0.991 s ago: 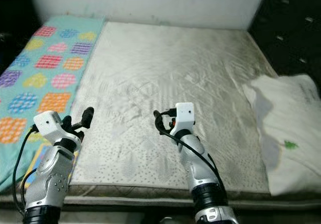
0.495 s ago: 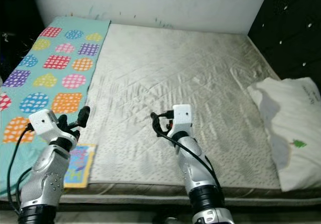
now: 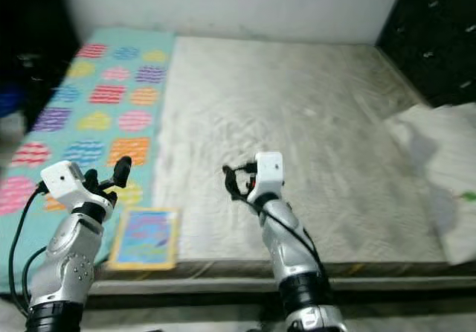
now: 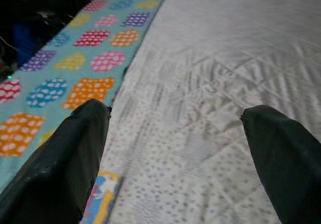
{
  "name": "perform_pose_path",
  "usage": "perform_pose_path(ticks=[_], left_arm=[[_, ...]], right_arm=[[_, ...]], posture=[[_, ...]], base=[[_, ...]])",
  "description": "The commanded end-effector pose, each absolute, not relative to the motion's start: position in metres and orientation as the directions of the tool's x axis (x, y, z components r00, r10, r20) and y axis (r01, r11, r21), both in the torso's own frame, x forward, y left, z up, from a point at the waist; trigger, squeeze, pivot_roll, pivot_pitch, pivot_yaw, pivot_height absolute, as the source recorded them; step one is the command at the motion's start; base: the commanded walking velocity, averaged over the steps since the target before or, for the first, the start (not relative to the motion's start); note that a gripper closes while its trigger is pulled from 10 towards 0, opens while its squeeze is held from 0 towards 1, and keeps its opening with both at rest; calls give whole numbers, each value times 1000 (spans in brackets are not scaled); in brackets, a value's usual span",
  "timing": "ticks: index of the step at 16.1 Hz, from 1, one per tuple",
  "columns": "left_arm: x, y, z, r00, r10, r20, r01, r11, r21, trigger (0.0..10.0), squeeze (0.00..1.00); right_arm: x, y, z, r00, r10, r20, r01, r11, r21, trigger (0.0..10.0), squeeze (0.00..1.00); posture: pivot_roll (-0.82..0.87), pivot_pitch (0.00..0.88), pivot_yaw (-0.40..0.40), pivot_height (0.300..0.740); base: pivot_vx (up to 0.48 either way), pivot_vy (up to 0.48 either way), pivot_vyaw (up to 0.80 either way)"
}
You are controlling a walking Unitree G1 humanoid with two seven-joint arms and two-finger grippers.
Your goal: Clean up the room
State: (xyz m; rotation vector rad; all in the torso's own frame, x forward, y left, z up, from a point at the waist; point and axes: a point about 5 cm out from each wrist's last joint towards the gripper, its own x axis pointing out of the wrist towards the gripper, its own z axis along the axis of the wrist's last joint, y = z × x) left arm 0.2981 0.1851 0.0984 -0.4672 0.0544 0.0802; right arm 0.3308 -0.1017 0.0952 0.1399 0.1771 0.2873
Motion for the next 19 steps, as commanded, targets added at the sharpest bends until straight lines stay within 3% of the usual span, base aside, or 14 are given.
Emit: perform_pose_path(ticks=[1,6,19], left_arm=[[298,177,95,995,41,-91,-78,891,-448,10000,0],[298,177,95,995,42,-88,-77,891,-448,10000,0],[298,177,97,997,40,-70,-67,893,-446,10000,0]], right_arm=[[329,-111,89,948,266,-177,-238,957,164,10000,0],[329,-110,90,947,266,-178,-239,957,163,10000,0],[330,-110,88,944,269,-190,-242,958,156,10000,0]], posture=[[-76,94,-39,740],[-77,94,-40,740],[-78,91,-39,740]], base=[[0,480,0],[0,477,0],[0,0,0]])
